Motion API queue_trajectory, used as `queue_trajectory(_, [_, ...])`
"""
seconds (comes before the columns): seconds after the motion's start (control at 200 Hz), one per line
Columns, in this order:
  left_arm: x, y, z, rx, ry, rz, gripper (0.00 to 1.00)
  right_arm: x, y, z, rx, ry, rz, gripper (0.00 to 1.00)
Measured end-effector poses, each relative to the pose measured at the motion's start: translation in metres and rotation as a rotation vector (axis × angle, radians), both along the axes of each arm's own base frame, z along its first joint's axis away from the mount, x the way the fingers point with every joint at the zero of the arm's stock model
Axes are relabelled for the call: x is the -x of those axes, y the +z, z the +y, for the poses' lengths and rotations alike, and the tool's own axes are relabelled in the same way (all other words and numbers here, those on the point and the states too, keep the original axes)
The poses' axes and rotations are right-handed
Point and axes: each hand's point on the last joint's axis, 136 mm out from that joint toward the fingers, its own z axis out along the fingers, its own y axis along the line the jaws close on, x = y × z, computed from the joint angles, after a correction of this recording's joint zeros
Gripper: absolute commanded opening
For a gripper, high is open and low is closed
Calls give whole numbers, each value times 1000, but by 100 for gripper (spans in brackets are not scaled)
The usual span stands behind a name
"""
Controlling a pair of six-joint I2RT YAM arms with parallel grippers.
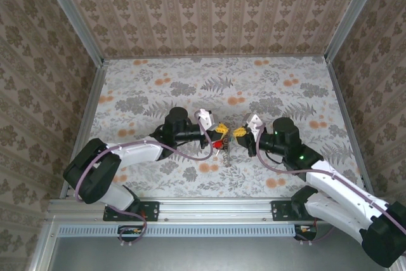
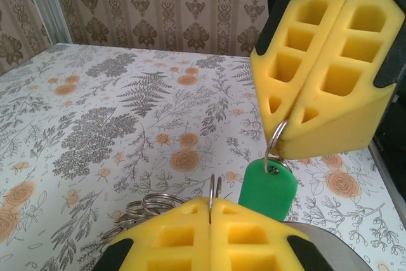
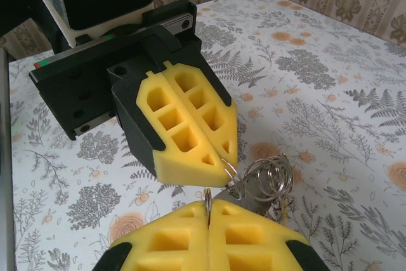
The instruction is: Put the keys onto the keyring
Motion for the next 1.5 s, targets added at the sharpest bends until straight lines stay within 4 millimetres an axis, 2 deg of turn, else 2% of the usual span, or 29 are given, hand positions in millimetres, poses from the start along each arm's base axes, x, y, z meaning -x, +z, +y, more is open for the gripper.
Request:
queue_trajectory(0.45, [5,-2,-2,-6,-14,1,0,-9,5,5,48,10,-52,0])
queue_trajectory(0.86, [5,-2,-2,-7,-16,-7,0,-11,-2,11,88,33,-56,0])
queue_trajectory(1.5, [6,-5,-1,-19,-19,6,0,-21,-6,6,208,-44,-157,0])
